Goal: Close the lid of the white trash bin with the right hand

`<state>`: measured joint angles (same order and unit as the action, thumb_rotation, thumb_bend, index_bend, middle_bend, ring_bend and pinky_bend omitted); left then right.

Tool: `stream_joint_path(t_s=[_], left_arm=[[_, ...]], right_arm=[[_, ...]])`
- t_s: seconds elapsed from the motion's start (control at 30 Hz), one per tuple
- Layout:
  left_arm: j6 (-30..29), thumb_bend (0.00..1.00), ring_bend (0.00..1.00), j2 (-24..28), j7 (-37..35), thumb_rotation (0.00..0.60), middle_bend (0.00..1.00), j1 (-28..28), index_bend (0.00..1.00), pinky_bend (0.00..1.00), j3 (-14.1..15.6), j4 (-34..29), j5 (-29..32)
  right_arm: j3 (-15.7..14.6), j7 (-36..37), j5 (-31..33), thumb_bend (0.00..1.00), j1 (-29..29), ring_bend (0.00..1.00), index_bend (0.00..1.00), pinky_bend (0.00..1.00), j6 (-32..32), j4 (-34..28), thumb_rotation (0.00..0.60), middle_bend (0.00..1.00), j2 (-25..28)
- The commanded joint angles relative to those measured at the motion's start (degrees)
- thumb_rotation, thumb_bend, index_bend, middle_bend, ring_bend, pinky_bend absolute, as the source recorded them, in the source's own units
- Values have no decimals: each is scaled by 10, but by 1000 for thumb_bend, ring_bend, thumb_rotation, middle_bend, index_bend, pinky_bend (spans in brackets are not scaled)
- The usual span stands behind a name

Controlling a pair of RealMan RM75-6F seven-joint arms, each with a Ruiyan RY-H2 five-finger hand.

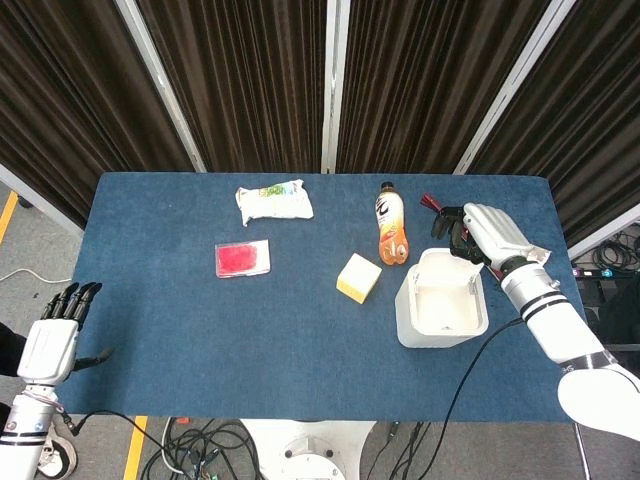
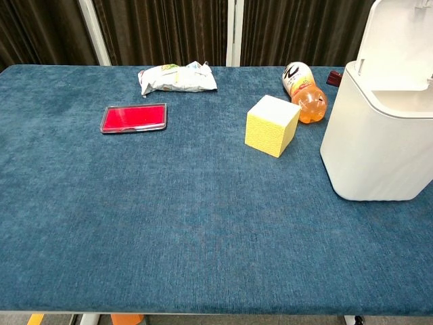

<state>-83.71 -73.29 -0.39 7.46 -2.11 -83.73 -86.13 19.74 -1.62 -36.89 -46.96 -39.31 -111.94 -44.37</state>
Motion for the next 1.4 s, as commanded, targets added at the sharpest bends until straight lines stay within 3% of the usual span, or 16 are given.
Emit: stream_joint_path(t_s=[0.03, 0.53, 1.07, 1.4], left_arm=[[1, 67, 41, 0, 1, 600, 90, 1, 89, 132, -1, -1, 0], [0, 67, 42, 4, 8, 600, 90, 2, 89, 132, -2, -8, -1], [2, 68, 42, 6, 10, 600, 90, 3, 89, 132, -1, -11, -1], [1, 67, 41, 4, 9, 600, 90, 2, 89, 132, 0, -8, 0]], right_arm=[[-9, 8, 2, 919, -4, 401, 500, 584, 12, 11, 600, 473, -8], [-18, 75, -45, 920, 6, 436, 531, 596, 93, 0, 600, 496, 14], [-56, 91, -168, 931, 53, 443, 540, 612, 92, -48, 600, 501, 10], [-80, 94, -184, 936, 54, 443, 540, 612, 86, -22, 600, 501, -21]])
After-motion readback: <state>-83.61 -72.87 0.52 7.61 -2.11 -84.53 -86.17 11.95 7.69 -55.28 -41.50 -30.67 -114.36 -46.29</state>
